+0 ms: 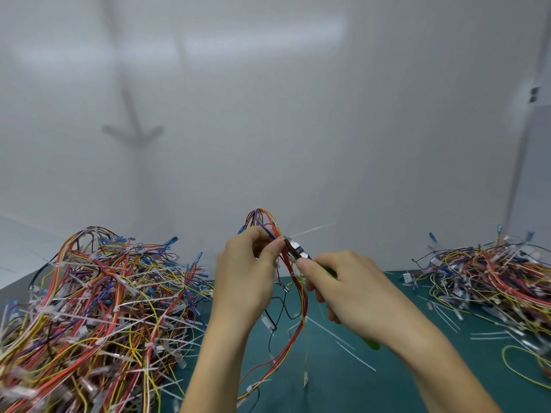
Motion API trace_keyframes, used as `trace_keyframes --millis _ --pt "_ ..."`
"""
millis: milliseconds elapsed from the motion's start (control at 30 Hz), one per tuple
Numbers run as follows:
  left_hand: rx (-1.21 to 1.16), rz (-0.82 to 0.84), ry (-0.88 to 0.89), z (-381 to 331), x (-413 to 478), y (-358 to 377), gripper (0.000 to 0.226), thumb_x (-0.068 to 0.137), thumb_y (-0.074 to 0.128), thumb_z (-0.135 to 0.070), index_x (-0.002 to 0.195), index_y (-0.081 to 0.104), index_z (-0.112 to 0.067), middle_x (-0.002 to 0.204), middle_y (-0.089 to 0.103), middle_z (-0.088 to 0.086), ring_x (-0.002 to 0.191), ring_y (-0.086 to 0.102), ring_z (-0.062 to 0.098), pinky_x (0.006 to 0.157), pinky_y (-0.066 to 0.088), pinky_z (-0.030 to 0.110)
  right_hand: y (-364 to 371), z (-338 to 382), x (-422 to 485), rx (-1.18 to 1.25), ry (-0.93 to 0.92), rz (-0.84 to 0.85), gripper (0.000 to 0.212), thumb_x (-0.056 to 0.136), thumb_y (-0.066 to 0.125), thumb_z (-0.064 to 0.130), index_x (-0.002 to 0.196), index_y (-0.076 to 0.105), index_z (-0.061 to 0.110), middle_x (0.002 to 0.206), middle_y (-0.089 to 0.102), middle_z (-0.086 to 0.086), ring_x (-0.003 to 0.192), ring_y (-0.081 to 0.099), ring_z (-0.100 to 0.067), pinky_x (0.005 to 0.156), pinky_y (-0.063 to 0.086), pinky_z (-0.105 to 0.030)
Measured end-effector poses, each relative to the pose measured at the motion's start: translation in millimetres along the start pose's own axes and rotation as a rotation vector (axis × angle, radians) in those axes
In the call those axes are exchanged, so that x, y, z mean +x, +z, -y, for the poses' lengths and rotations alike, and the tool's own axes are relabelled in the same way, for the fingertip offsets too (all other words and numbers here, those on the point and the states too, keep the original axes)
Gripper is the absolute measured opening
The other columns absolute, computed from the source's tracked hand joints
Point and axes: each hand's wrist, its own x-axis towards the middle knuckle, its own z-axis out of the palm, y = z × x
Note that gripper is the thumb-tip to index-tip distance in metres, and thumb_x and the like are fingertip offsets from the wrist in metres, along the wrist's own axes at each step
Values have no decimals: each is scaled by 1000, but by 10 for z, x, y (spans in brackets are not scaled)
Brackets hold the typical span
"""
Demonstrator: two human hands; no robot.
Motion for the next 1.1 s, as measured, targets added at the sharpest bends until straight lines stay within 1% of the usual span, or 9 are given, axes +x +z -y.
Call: trace_keyframes --millis 200,333,433,500,633,800,900,1033,1100 --pt "-19 -4 -1 5 4 6 13 92 66 -21 80 69 -18 72 71 1 76 66 20 73 51 38 15 12 -3 29 4 -2 57 94 39 60 83 59 8 74 66 -13 71 64 -36 70 56 -48" --pt "-23 -18 7 23 12 7 13 91 67 -18 79 69 -17 72 71 0 74 67 17 72 51 36 22 13 -1 47 4 2 56 95 41 58 81 60 7 73 66 -15 69 62 -36 69 56 -47" --pt "-20 -28 9 29 18 6 13 90 68 -18 77 69 -18 70 71 -2 71 66 13 70 51 32 25 5 2 62 8 5 55 95 42 57 79 60 8 72 65 -14 60 57 -33 68 55 -47" --pt "-7 -32 14 32 20 6 14 90 69 -19 76 68 -20 69 71 -4 69 65 9 68 50 28 26 4 7 74 14 9 56 95 43 57 79 60 7 73 64 -16 56 51 -25 67 56 -48" --pt "26 -44 28 35 21 8 13 89 70 -20 76 69 -20 69 70 -7 67 63 4 63 46 19 32 3 18 88 21 11 57 94 43 58 79 61 6 74 64 -18 53 49 -20 66 56 -49" --pt "49 -59 37 27 17 15 14 89 70 -22 75 68 -20 68 70 -8 71 64 8 68 48 26 24 -11 27 89 9 12 55 95 44 57 75 62 8 71 65 -15 51 51 -20 63 55 -47" --pt "50 -64 40 23 13 18 14 89 70 -22 75 68 -20 69 70 -10 74 65 10 69 49 29 20 -13 34 89 6 20 56 95 44 56 76 61 6 68 63 -17 50 49 -18 62 55 -47" --pt "37 -66 36 19 11 26 14 89 70 -22 75 68 -20 70 70 -8 75 66 11 72 51 34 15 -19 34 99 10 34 57 96 44 56 77 60 5 59 55 -4 48 48 -17 60 54 -47" --pt "34 -70 34 19 12 29 13 89 70 -22 76 68 -20 71 70 -8 75 66 13 73 51 35 14 -19 29 101 7 36 57 96 44 56 77 60 5 59 55 -3 48 48 -16 60 54 -47"
